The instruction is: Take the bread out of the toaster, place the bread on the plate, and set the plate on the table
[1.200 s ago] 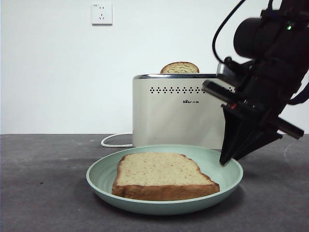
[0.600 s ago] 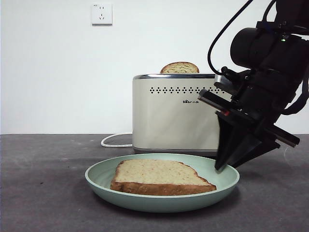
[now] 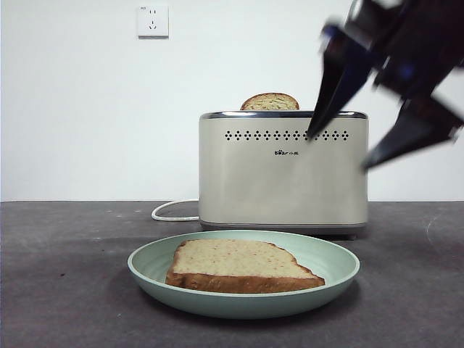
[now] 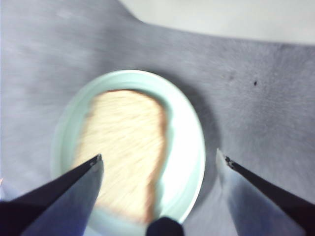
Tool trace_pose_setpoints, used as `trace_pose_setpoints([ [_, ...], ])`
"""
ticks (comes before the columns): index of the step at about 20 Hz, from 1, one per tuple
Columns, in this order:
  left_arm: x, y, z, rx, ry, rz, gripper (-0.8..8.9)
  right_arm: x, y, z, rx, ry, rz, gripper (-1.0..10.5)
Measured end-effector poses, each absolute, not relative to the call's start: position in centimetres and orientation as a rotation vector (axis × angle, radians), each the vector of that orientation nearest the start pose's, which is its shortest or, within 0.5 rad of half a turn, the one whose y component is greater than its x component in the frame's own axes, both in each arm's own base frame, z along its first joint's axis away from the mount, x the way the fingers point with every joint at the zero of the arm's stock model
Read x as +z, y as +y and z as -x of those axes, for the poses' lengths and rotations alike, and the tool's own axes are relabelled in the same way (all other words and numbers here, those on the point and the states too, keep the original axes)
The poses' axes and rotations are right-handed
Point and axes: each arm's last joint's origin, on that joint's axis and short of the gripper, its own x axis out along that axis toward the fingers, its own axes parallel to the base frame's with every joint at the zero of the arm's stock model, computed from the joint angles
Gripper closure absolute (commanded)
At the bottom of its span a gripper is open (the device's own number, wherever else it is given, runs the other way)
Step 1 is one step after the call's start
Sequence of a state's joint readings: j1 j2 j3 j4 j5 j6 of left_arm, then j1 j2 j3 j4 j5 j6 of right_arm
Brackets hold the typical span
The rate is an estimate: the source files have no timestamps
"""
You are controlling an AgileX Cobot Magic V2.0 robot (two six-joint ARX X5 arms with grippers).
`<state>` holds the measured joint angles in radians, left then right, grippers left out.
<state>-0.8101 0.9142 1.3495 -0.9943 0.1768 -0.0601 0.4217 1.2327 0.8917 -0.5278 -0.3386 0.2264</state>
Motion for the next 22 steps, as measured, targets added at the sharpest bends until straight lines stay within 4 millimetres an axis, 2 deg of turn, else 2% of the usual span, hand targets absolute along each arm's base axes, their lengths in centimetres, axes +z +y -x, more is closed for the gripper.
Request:
trace_pose_setpoints([
  [4,41.9,-10.3,-9.1,-0.942,0.581,-0.127,8.21,29.6,9.6,-15.9,0.707,0.868,-0.112,5.7],
  [8,41.9,-10.3,-9.1,-0.942,0.581,-0.127,8.21,31.4,8.3,-10.8,0.816,0.814,-0.065,5.8],
  [9,41.9,-10.3,-9.1,-0.942,0.581,-0.127,8.21,31.7,8.0,-9.8,0.840,0.801,-0.058,6.5],
  [11,41.9,-10.3,-9.1,-0.942,0.581,-0.127,8.21,32.1,7.4,-8.3,0.879,0.772,-0.047,9.4],
  [14,41.9,-10.3,-9.1,-0.942,0.581,-0.127,8.21,32.4,6.9,-7.3,0.907,0.729,-0.040,9.6],
  [22,41.9,-10.3,-9.1,-0.942,0.581,-0.127,8.18,32.2,7.0,-7.4,0.904,0.753,-0.028,9.5],
])
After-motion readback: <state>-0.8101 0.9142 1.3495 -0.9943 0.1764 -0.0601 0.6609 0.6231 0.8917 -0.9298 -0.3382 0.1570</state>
